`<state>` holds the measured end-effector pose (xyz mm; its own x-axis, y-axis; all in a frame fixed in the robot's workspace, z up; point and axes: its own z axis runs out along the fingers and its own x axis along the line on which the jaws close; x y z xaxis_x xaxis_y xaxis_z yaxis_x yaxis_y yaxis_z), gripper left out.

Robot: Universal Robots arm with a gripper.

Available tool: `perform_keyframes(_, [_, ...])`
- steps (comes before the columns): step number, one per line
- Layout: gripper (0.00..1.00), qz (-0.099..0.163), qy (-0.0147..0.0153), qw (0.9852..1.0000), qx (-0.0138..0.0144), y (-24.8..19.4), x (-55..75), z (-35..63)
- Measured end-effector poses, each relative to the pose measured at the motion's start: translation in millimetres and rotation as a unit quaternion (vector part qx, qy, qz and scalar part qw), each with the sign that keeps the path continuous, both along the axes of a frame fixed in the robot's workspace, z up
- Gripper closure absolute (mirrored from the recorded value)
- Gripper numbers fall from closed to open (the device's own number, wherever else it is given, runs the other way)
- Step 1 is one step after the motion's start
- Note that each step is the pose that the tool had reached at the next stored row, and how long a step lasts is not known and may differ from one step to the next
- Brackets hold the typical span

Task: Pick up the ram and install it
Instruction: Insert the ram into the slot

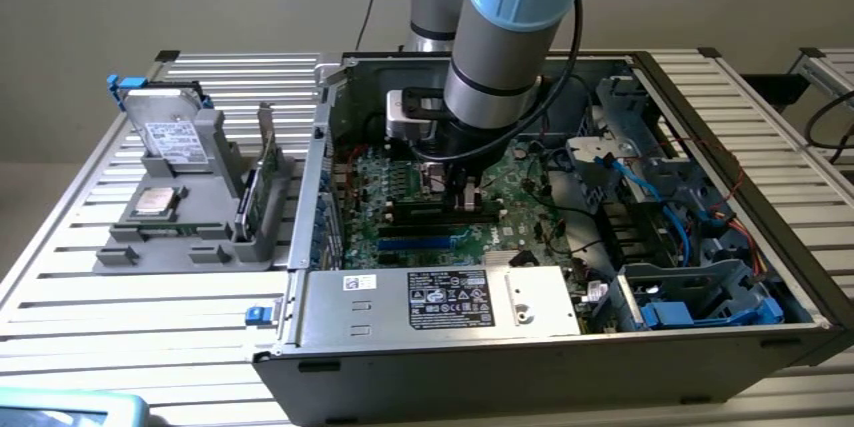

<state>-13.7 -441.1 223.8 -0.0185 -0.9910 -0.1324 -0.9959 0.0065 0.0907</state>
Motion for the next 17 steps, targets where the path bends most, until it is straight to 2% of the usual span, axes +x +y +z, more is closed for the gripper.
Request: perform_keyframes(17, [0.86, -0.014, 0.0, 0.9999, 0.001, 0.0, 0.0, -2.6])
